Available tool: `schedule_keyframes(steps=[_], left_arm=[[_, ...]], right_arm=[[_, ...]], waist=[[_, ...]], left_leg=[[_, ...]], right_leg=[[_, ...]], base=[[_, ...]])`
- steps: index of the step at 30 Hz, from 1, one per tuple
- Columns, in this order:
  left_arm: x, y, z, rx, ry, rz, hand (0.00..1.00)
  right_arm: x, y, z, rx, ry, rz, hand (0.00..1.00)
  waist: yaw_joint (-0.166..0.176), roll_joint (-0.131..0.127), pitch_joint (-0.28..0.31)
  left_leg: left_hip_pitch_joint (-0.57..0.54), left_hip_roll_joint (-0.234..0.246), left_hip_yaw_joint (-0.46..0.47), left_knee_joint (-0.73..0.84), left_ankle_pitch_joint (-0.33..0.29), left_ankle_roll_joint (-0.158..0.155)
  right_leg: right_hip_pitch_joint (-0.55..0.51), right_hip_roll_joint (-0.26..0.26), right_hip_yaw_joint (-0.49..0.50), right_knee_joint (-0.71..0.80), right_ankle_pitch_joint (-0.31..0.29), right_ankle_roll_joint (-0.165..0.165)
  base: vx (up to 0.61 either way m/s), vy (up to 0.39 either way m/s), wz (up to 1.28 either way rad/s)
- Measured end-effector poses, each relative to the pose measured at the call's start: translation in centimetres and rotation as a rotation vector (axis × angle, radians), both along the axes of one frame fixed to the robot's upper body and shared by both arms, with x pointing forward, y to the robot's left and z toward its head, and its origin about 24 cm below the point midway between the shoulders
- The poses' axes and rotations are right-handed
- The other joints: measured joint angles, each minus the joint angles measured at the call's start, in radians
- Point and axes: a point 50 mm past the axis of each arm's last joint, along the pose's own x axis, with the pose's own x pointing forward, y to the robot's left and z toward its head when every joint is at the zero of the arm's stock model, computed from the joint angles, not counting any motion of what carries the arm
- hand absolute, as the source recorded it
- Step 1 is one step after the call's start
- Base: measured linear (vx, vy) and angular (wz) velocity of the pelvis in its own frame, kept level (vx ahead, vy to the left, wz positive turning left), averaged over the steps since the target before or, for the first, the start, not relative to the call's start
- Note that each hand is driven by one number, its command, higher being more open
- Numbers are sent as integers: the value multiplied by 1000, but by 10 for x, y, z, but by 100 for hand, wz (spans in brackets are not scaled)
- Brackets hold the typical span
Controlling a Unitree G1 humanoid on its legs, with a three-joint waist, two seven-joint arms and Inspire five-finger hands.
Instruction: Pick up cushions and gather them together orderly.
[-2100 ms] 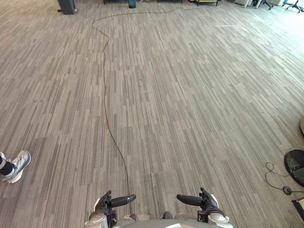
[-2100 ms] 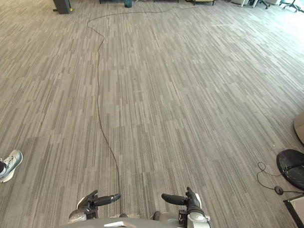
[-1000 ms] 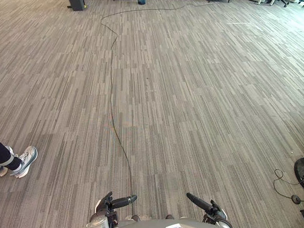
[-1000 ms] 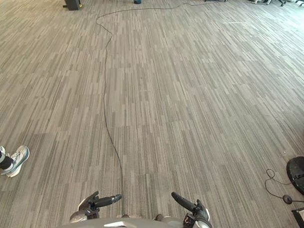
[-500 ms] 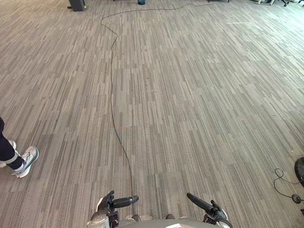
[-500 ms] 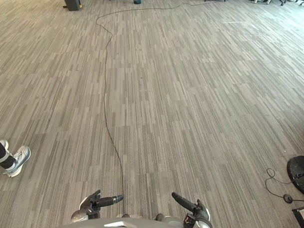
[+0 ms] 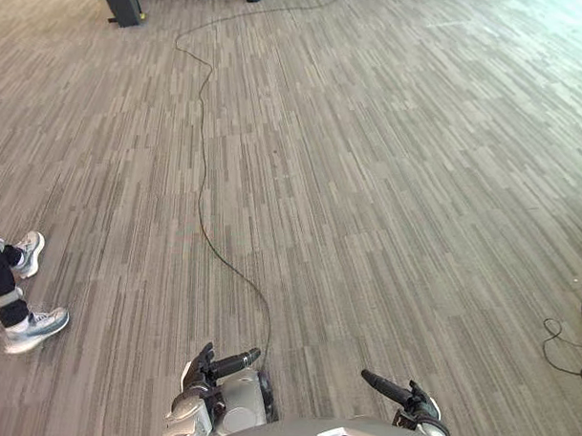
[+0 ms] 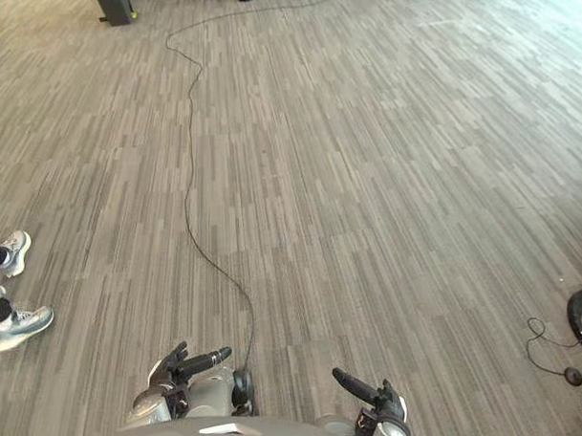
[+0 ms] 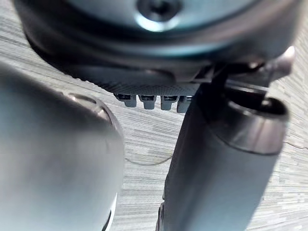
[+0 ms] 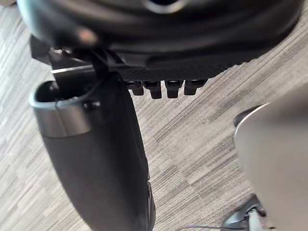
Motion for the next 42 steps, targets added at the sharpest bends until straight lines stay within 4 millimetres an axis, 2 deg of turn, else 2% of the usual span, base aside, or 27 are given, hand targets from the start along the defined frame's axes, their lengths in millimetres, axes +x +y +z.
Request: schedule_keyframes(steps=[3, 4, 5, 7, 9, 10, 12, 14, 15, 17, 18, 19, 21, 23, 25, 27, 28, 31, 32, 33, 34, 36, 38, 39, 40, 41, 42], left_arm=[[0, 9, 1, 22, 7, -10, 100], [-1, 11, 0, 26, 25, -20, 100], [-3, 12, -2, 34, 47, -46, 100], [-5, 13, -3, 41, 75, -82, 100], [-6, 8, -5, 31, 88, -95, 100], [-6, 4, -6, 19, 89, -95, 100], [-5, 0, -6, 9, 87, -95, 100], [-3, -1, -6, 7, 82, -98, 100], [2, -5, -5, -2, 71, -102, 100], [6, -11, -5, -16, 59, -107, 100], [5, -16, -6, -28, 65, -107, 100], [9, -25, -6, -45, 59, -117, 100], [10, -30, -6, -57, 55, -120, 100], [13, -32, -5, -74, 35, -81, 100], [17, -25, -1, -62, 5, -52, 100], [21, -19, 4, -36, -36, -44, 100], [22, -17, 6, -29, -57, -43, 100], [30, -18, 12, -31, -120, -31, 100], [35, -21, 15, -42, -146, -25, 100], [36, -22, 15, -45, -151, -23, 100], [38, -24, 16, -54, -163, -15, 100], [37, -23, 15, -52, -153, -14, 100], [37, -18, 14, -43, -139, -20, 100], [39, -15, 15, -37, -138, -24, 100], [40, -11, 14, -25, -120, -40, 100], [37, -8, 12, -19, -101, -40, 100], [32, -3, 9, -7, -65, -37, 100]], right_arm=[[-5, 12, -3, 34, 16, 4, 100], [-4, 15, -3, 40, 16, 6, 100], [-3, 17, -3, 45, 9, 13, 100], [0, 17, -2, 47, -6, 23, 100], [9, 10, 2, 23, -41, 40, 100], [16, 6, 6, 2, -80, 41, 100], [24, 3, 10, -14, -122, 44, 100], [31, 2, 14, -25, -160, 39, 100], [32, 0, 15, -29, -166, 37, 100], [31, -1, 15, -29, -162, 29, 100], [32, -2, 14, -28, -152, 37, 100], [37, -4, 16, -36, -161, 45, 100], [40, -5, 17, -40, -169, 49, 100], [42, -10, 18, -59, -151, 88, 100], [42, -7, 17, -56, -141, 105, 100], [40, 0, 14, -43, -128, 133, 100], [39, 2, 14, -37, -120, 139, 100], [39, 6, 13, -29, -108, 154, 100], [39, 12, 12, -14, -110, 145, 100], [38, 13, 12, -12, -109, 144, 100], [36, 15, 11, -7, -103, 141, 100], [33, 20, 10, 2, -94, 137, 100], [27, 27, 7, 26, -85, 117, 100], [22, 26, 6, 28, -70, 104, 100], [15, 25, 3, 34, -47, 82, 100], [14, 25, 3, 34, -42, 80, 100], [13, 23, 3, 29, -51, 85, 100]], waist=[[-6, -55, -33], [-7, -67, -38], [-13, -78, -38], [-21, -80, -33], [-24, -64, -19], [-28, -38, -2], [-38, -23, 7], [-59, -30, 22], [-61, -29, 22], [-63, -26, 24], [-66, -14, 24], [-64, 10, 28], [-67, 34, 34], [-63, 76, 47], [-52, 72, 56], [-47, 46, 57], [-45, 39, 54], [-27, 34, 48], [-6, 21, 55], [-1, 18, 56], [5, 11, 48], [17, 1, 25], [1, -42, 5], [2, -64, 0], [2, -82, -1], [0, -86, 1], [-6, -85, 8]], left_leg=[[-10, -31, -3, 154, -161, 52], [26, -49, -3, 159, -197, 58], [73, -68, -2, 146, -222, 62], [142, -87, -6, 122, -242, 71], [285, -90, 0, 35, -248, 72], [368, -76, 3, -35, -260, 52], [431, -61, 15, -83, -265, 33], [517, -58, 27, -143, -275, 7], [559, -55, 27, -177, -281, -5], [604, -55, 14, -214, -289, -22], [645, -34, -18, -230, -280, -37], [636, -3, -49, -173, -256, -78], [593, 40, -83, -35, -244, -86], [394, 159, -194, 490, -90, -102], [280, 208, -189, 730, -99, -105], [190, 211, -150, 760, -106, -102], [151, 212, -122, 729, -117, -92], [22, 171, -34, 383, -151, -72], [4, 114, -35, 126, -126, -85], [1, 103, -38, 79, -112, -86], [-22, 66, -58, -34, -41, -73], [-26, 36, -63, -9, 65, -21], [-34, 5, -58, 59, 3, 19], [-39, -19, -59, 116, -48, 39], [-6, -46, -60, 149, -109, 50], [28, -56, -60, 148, -139, 50], [95, -66, -63, 140, -187, 46]], right_leg=[[-34, -48, 16, 184, 13, 23], [-86, -61, 28, 346, 34, 64], [-154, -70, 54, 547, 89, 138], [-246, -66, 72, 798, 133, 211], [-386, -51, 14, 1013, 101, 142], [-461, -24, -32, 1027, 75, 97], [-549, 2, -88, 959, 55, 71], [-642, 15, -181, 730, 53, 47], [-662, 28, -219, 530, 84, 23], [-660, 46, -218, 366, 184, -5], [-641, 65, -219, 391, 268, -82], [-637, 71, -238, 449, 193, -97], [-610, 84, -260, 465, 144, -110], [-466, 153, -277, 400, 88, -126], [-342, 190, -257, 316, 79, -135], [-229, 197, -230, 216, 76, -131], [-188, 198, -221, 176, 76, -125], [-47, 195, -168, 53, 67, -98], [13, 174, -133, 17, 53, -75], [24, 167, -127, 12, 49, -69], [58, 149, -104, -8, 26, -40], [84, 119, -50, -5, -2, -17], [63, 67, -35, 58, -3, -13], [38, 38, -31, 159, -1, -9], [-18, 14, -25, 363, 36, 42], [-60, 6, -18, 492, 90, 68], [-165, -6, 1, 765, 207, 137]], base=[[579, 366, 15], [695, 410, 16], [469, 261, 14], [540, 215, 12], [538, 107, -21], [358, 46, -34], [385, -15, -22], [496, -86, -7], [389, -99, 18], [680, -225, 37], [732, -279, 46], [515, -222, 37], [509, -223, 18], [701, -272, -2], [535, -148, -32], [435, -79, -25], [460, -36, -30], [562, 38, -46], [554, 154, -57], [686, 221, -77], [587, 214, -71], [662, 240, -67], [690, 255, -2], [660, 268, 36], [653, 270, 40], [737, 247, 30], [696, 186, 2]])
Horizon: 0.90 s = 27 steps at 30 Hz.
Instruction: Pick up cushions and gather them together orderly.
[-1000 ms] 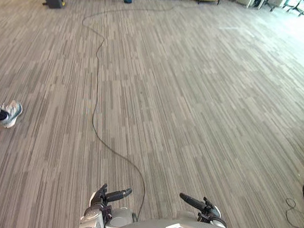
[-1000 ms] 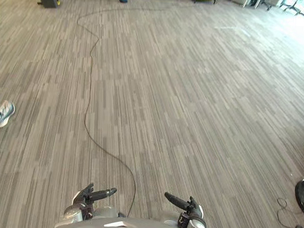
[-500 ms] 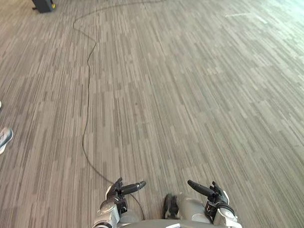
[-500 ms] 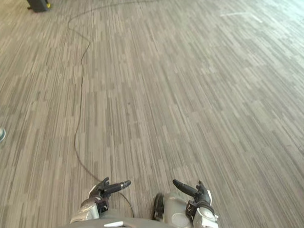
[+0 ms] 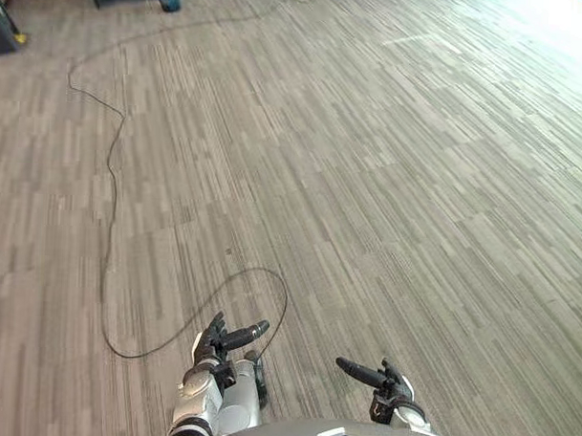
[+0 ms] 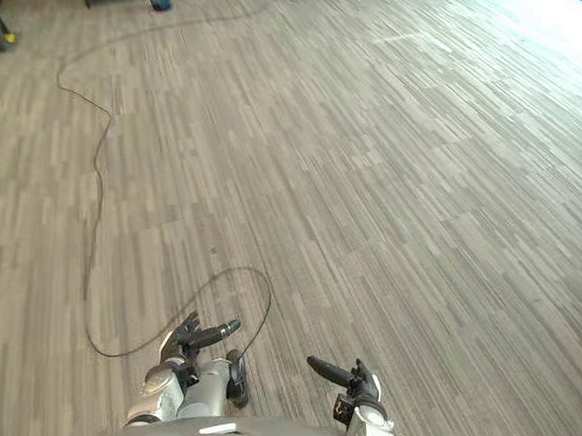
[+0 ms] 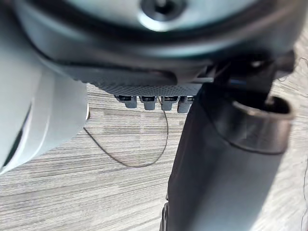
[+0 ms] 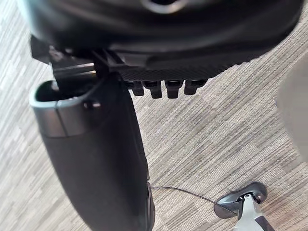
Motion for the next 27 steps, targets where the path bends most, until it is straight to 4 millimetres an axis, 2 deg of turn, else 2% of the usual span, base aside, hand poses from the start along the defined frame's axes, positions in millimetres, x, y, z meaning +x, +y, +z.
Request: schedule_keyframes(steps=[1, 2, 3, 4, 5, 6, 8, 9, 10, 11, 12, 13, 14, 15, 16, 17, 18, 19, 20, 21, 22, 24, 25, 26, 27], left_arm=[[-2, 2, -1, 5, 17, 4, 100], [-6, 3, -3, 5, 34, 6, 100], [-13, 1, -7, 3, 61, 3, 100], [-14, -3, -8, 6, 72, -24, 100], [-14, -4, -8, 5, 73, -31, 100], [-15, -7, -9, 4, 82, -48, 100], [-16, -13, -11, -9, 99, -69, 100], [-16, -16, -11, -17, 102, -71, 100], [-16, -20, -12, -25, 104, -75, 100], [-16, -26, -14, -40, 115, -84, 100], [-14, -33, -14, -57, 114, -104, 100], [-12, -40, -14, -72, 108, -119, 100], [-11, -52, -14, -95, 107, -129, 100], [-14, -50, -15, -90, 114, -126, 100], [-17, -48, -15, -94, 115, -123, 100], [-16, -47, -15, -95, 108, -110, 100], [-14, -43, -13, -83, 97, -93, 100], [-13, -36, -11, -61, 87, -91, 100], [-9, -29, -7, -35, 52, -86, 100], [-3, -24, -2, -19, 4, -74, 100], [-2, -23, -1, -15, -11, -72, 100], [1, -24, 2, -17, -45, -62, 100], [4, -27, 4, -23, -68, -63, 100], [6, -29, 6, -26, -82, -65, 100], [10, -32, 7, -34, -100, -64, 100]], right_arm=[[3, -4, 2, -8, -18, 5, 100], [5, -6, 3, -16, -31, 4, 100], [6, -11, 5, -33, -48, 2, 100], [10, -14, 8, -44, -71, 1, 100], [11, -14, 8, -47, -79, 0, 100], [14, -17, 11, -50, -98, -16, 100], [19, -19, 14, -57, -130, -32, 100], [19, -19, 14, -58, -131, -31, 100], [20, -20, 14, -57, -133, -32, 100], [23, -23, 15, -55, -135, -49, 100], [27, -26, 16, -67, -133, -33, 100], [27, -28, 15, -74, -129, -33, 100], [28, -34, 17, -71, -136, -75, 100], [27, -33, 17, -72, -133, -67, 100], [29, -31, 17, -76, -130, -18, 100], [29, -32, 17, -81, -133, -3, 100], [31, -31, 18, -77, -139, -1, 100], [30, -26, 16, -70, -121, 7, 100], [28, -22, 14, -64, -105, 23, 100], [23, -19, 11, -62, -82, 36, 100], [22, -19, 11, -60, -75, 37, 100], [21, -18, 10, -56, -72, 27, 100], [22, -17, 11, -57, -74, 30, 100], [23, -16, 11, -54, -75, 30, 100], [22, -13, 10, -48, -72, 26, 100]], waist=[[-1, 0, 8], [-2, 11, 15], [-12, 26, 14], [-21, 41, 19], [-25, 45, 22], [-36, 47, 23], [-57, 50, 24], [-58, 50, 25], [-59, 51, 25], [-70, 78, 17], [-65, 99, 19], [-71, 101, 22], [-92, 99, 31], [-92, 113, 16], [-101, 144, 11], [-94, 165, 11], [-79, 177, 17], [-69, 156, 31], [-61, 133, 40], [-49, 121, 42], [-43, 117, 43], [-36, 119, 40], [-32, 121, 41], [-29, 119, 41], [-17, 112, 41]], left_leg=[[64, 0, -2, -15, -36, -5], [108, 0, -1, -34, -50, -12], [210, 6, -1, -110, -63, -18], [281, 17, -3, -173, -73, -31], [310, 23, -4, -195, -77, -39], [359, 33, 0, -234, -84, -54], [458, 50, 20, -304, -101, -106], [506, 53, 45, -335, -104, -112], [545, 54, 65, -362, -104, -112], [598, 77, 69, -392, -91, -124], [609, 91, 77, -394, -27, -174], [626, 84, 74, -392, 30, -186], [637, 95, 40, -288, 116, -207], [618, 111, 24, -214, 130, -215], [457, 204, -69, 192, 202, -231], [382, 237, -100, 349, 214, -235], [277, 273, -124, 570, 215, -234], [190, 287, -135, 691, 201, -227], [116, 288, -124, 717, 176, -207], [27, 286, -108, 666, 138, -148], [-7, 283, -105, 624, 120, -132], [-64, 259, -97, 466, 73, -121], [-106, 216, -114, 263, 47, -125], [-130, 186, -138, 159, 49, -129], [-150, 147, -164, 34, 61, -142]], right_leg=[[-70, -8, -10, 151, -7, -11], [-117, -11, -28, 230, -30, -44], [-223, -4, -77, 290, -64, -96], [-311, 6, -130, 265, -90, -116], [-347, 8, -152, 243, -98, -120], [-411, 7, -193, 170, -111, -126], [-483, -5, -315, -120, -106, -133], [-494, -4, -365, -257, -89, -144], [-495, 0, -394, -368, -37, -169], [-471, 36, -423, -375, 67, -312], [-479, 36, -426, -311, 14, -334], [-480, 15, -428, -246, -28, -353], [-477, -13, -448, -124, -92, -340], [-450, -1, -446, -174, -98, -319], [-343, 92, -457, -294, -154, -338], [-312, 136, -445, -330, -153, -338], [-246, 193, -413, -385, -152, -340], [-162, 227, -374, -446, -152, -340], [-81, 247, -332, -510, -152, -340], [8, 273, -264, -588, -151, -339], [38, 281, -235, -616, -151, -337], [95, 289, -164, -662, -153, -331], [143, 284, -82, -693, -169, -323], [168, 275, -40, -700, -180, -321], [194, 260, 18, -706, -198, -296]], base=[[566, 134, -9], [512, 55, -16], [504, 2, -9], [609, -11, -4], [418, -37, -1], [543, -91, 1], [584, -109, -7], [550, -117, -17], [746, -159, -11], [947, -204, -7], [975, -244, -2], [912, -296, 0], [689, -294, 0], [617, -323, -23], [477, -255, -49], [621, -267, -89], [622, -198, -106], [735, -193, -118], [798, -144, -129], [664, -72, -116], [530, -10, -111], [428, 87, -116], [538, 168, -152], [568, 230, -167], [697, 323, -153]])
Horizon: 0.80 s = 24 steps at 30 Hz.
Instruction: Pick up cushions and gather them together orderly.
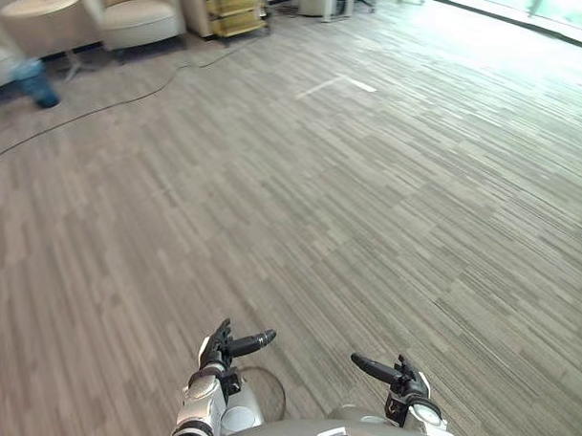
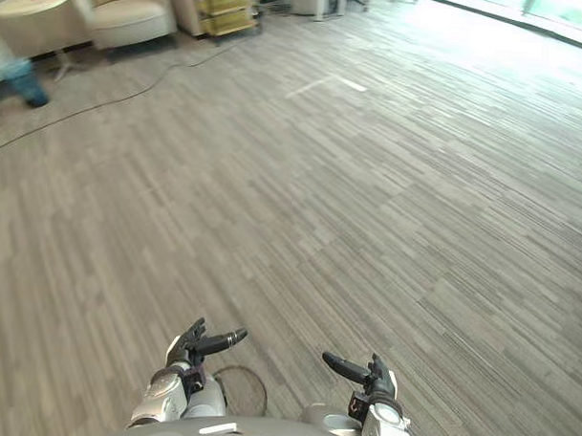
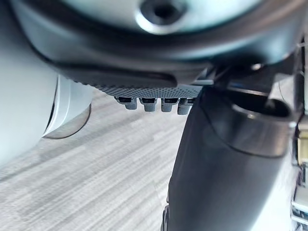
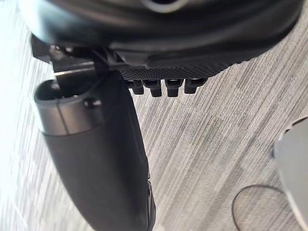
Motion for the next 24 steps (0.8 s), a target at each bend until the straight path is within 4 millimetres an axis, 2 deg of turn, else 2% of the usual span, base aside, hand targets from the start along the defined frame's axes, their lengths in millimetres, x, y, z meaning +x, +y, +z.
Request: schedule_keyframes(steps=[1, 2, 3, 4, 5, 6, 7, 8, 9, 10, 11, 13, 14, 15, 16, 17, 18, 19, 20, 21, 22, 23, 24], left_arm=[[3, -3, 1, -9, -8, 1, 100], [4, -4, 1, -12, -9, 1, 100], [3, -3, 0, -11, -1, 3, 100], [2, 4, -1, 5, 17, -2, 100], [4, 4, -1, 6, 21, -6, 100], [4, 6, -2, 11, 28, -10, 100], [3, 8, -3, 20, 46, -17, 100], [1, 13, -5, 33, 74, -14, 100], [-2, 14, -7, 39, 94, -10, 100], [-8, 14, -10, 41, 123, -1, 100], [-13, 14, -13, 46, 144, 6, 100], [-12, 15, -12, 50, 141, 8, 100], [-11, 16, -12, 54, 142, 0, 100], [-12, 14, -13, 58, 149, -17, 100], [-16, 11, -15, 56, 167, -37, 100], [-18, 10, -16, 55, 176, -44, 100], [-26, 10, -20, 61, 206, -72, 100], [-26, 3, -22, 48, 220, -93, 100], [-23, 2, -21, 47, 211, -103, 100], [-20, -3, -20, 41, 203, -118, 100], [-21, -4, -20, 36, 204, -115, 100], [-20, -6, -20, 29, 203, -111, 100], [-21, -7, -20, 24, 202, -109, 100]], right_arm=[[-3, 1, -1, 5, 10, -7, 100], [-4, 1, -2, 6, 13, -10, 100], [-6, 2, -3, 8, 20, -11, 100], [-12, 15, -5, 40, 32, -10, 100], [-15, 17, -6, 45, 41, -8, 100], [-17, 18, -7, 52, 51, -4, 100], [-18, 19, -8, 54, 54, 1, 100], [-15, 17, -6, 46, 37, 8, 100], [-11, 14, -4, 35, 17, 16, 100], [-6, 7, 0, 9, -15, 22, 100], [-1, 1, 3, -9, -42, 24, 100], [2, -1, 6, -18, -63, 18, 100], [6, -3, 7, -22, -77, 7, 100], [6, -4, 7, -25, -74, 4, 100], [5, -8, 7, -22, -73, -29, 100], [4, -8, 6, -24, -67, -29, 100], [0, -10, 4, -25, -49, -29, 100], [7, -15, 5, -37, -52, -12, 100], [10, -15, 6, -42, -57, -5, 100], [8, -16, 6, -42, -54, -18, 100], [6, -18, 5, -35, -45, -43, 100], [5, -19, 5, -33, -39, -57, 100], [3, -18, 4, -30, -34, -52, 100]], waist=[[7, -6, -5], [10, -6, -7], [24, -9, -17], [14, -66, -52], [8, -83, -56], [10, -95, -56], [14, -108, -50], [7, -105, -39], [5, -102, -31], [6, -76, -12], [-1, -51, -11], [-9, -47, -8], [-31, -48, -3], [-41, -46, -2], [-44, -46, -1], [-45, -47, -2], [-52, -61, -1], [-52, -30, -2], [-52, -30, 1], [-61, -30, 2], [-64, -24, 1], [-74, -5, 3], [-76, 8, 4]], left_leg=[[-2, -31, -9, -120, 35, -2], [-3, -40, -16, -139, 82, 15], [10, -48, -24, -123, 159, 38], [5, -68, 12, -46, 106, 66], [5, -75, 27, -7, 59, 77], [20, -78, 53, 24, 17, 88], [78, -84, 92, 23, -26, 97], [157, -95, 120, -4, -60, 109], [216, -94, 130, -22, -83, 107], [321, -80, 158, -62, -121, 97], [413, -63, 189, -119, -143, 82], [483, -57, 207, -182, -148, 78], [544, -45, 212, -240, -150, 68], [572, -35, 218, -261, -151, 60], [638, -30, 236, -310, -148, 52], [661, -31, 243, -327, -146, 50], [736, -48, 249, -365, -143, 40], [761, -17, 243, -382, -101, 26], [754, -19, 236, -378, -67, 19], [755, -18, 206, -354, 12, -15], [745, -5, 186, -308, 42, -25], [684, 42, 124, -138, 93, -60], [608, 77, 56, 39, 139, -82]], right_leg=[[22, -16, 53, -4, -18, 30], [32, -22, 75, -3, -26, 40], [44, -32, 121, 8, -40, 59], [26, -87, 167, 71, -68, 99], [2, -103, 172, 141, -66, 101], [-32, -111, 170, 250, -55, 120], [-104, -125, 164, 446, -2, 173], [-192, -145, 145, 670, 114, 252], [-237, -152, 116, 785, 122, 268], [-313, -162, 48, 933, 107, 242], [-421, -170, -48, 998, 77, 193], [-524, -180, -132, 979, 60, 166], [-623, -189, -206, 887, 49, 157], [-653, -195, -238, 819, 50, 158], [-683, -203, -288, 649, 58, 154], [-686, -203, -304, 574, 72, 152], [-667, -207, -327, 353, 241, 99], [-655, -166, -339, 371, 221, 0], [-662, -166, -334, 386, 199, -3], [-655, -175, -333, 425, 138, -17], [-639, -167, -335, 428, 110, -13], [-583, -137, -342, 397, 83, -8], [-535, -110, -346, 360, 70, -1]], base=[[751, 382, -136], [654, 339, -130], [842, 345, -127], [831, 317, -112], [680, 245, -76], [514, 235, -48], [498, 207, -71], [609, 233, -76], [564, 172, -89], [520, 129, -93], [508, 119, -84], [538, 47, -33], [703, -48, -2], [613, -82, 1], [649, -104, -5], [703, -129, -11], [871, -184, -25], [717, -183, -23], [643, -225, -19], [536, -254, 2], [603, -316, 6], [473, -257, 5], [455, -259, 2]])
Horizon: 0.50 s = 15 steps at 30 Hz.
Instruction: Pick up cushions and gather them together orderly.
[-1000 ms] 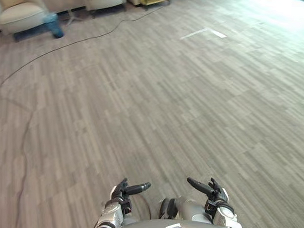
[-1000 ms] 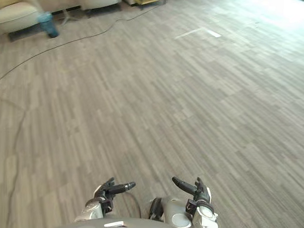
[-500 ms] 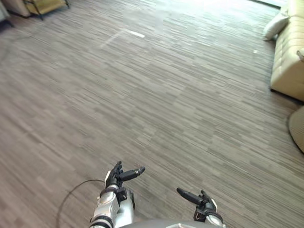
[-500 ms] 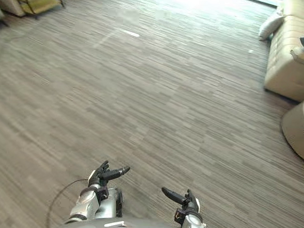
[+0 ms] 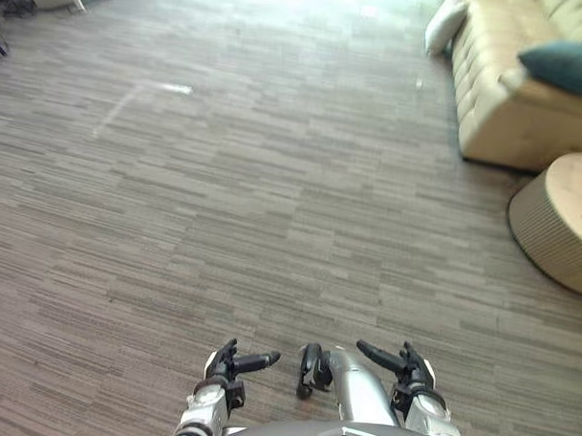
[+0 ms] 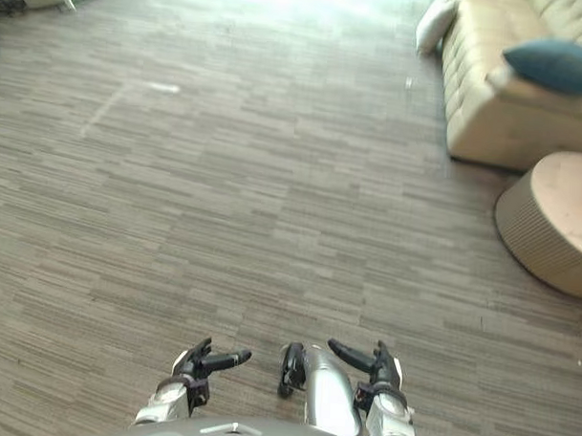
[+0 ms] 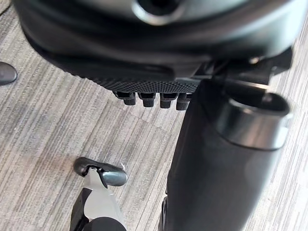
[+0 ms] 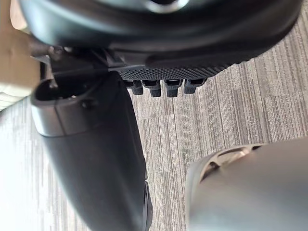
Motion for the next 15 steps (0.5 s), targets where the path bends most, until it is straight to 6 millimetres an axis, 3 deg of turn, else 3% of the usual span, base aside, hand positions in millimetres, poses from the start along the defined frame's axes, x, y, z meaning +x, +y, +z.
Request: schedule_keyframes(steps=[2, 3, 4, 6, 7, 8, 10, 11, 13, 14, 15], left_arm=[[-1, 2, 1, -12, -19, 43, 100], [1, 3, 3, -7, -31, 47, 100], [7, 6, 7, 2, -63, 49, 100], [14, 6, 12, 6, -115, 53, 100], [16, 5, 14, 7, -132, 54, 100], [18, 3, 16, 4, -156, 56, 100], [21, 1, 19, -3, -181, 65, 100], [25, -1, 21, -8, -198, 53, 100], [25, -1, 21, -8, -202, 51, 100], [26, 0, 21, -5, -206, 52, 100], [25, 0, 21, -3, -199, 54, 100]], right_arm=[[-4, 4, -2, 8, 17, 17, 100], [-4, 7, -3, 12, 21, 24, 100], [-7, 10, -4, 15, 33, 48, 100], [-11, 10, -6, 25, 50, 38, 100], [-12, 10, -6, 24, 56, 38, 100], [-11, 10, -6, 23, 59, 44, 100], [-7, 12, -5, 20, 52, 66, 100], [-3, 16, -4, 24, 43, 76, 100], [-1, 18, -4, 21, 38, 86, 100], [-2, 26, -5, 31, 43, 107, 100], [-4, 28, -6, 36, 48, 107, 100]], waist=[[4, 14, 4], [9, 12, 6], [21, 2, 6], [40, -6, 5], [45, -6, 5], [50, -6, 3], [60, -7, 6], [74, -8, 5], [77, -12, -1], [95, -19, -17], [97, -27, -26]], left_leg=[[-208, 48, -95, 458, 1, -21], [-256, 52, -95, 533, -10, -24], [-364, 50, -68, 585, -47, -5], [-467, 46, 5, 477, -110, 53], [-489, 41, 29, 422, -125, 63], [-528, 18, 71, 258, -148, 85], [-557, -21, 84, 56, -147, 88], [-579, -60, 63, -113, -127, 67], [-590, -84, 51, -228, -93, 78], [-594, -112, 23, -218, 16, 149], [-592, -118, 24, -205, 55, 171]], right_leg=[[144, 69, 8, -109, -6, -2], [187, 81, 17, -140, -9, -2], [278, 101, 43, -212, -10, -2], [368, 113, 77, -297, -8, -1], [391, 114, 91, -317, -7, -3], [441, 115, 122, -361, -7, -3], [492, 117, 172, -398, -8, -1], [527, 116, 226, -425, -16, 14], [560, 115, 279, -450, -39, 30], [607, 95, 356, -457, -75, 41], [610, 85, 381, -451, -81, 49]], base=[[445, -227, -17], [526, -191, -37], [421, -133, -34], [406, -97, -41], [413, -38, -54], [352, -1, -51], [496, 59, -78], [523, 102, -109], [604, 164, -119], [724, 202, -120], [788, 208, -124]])
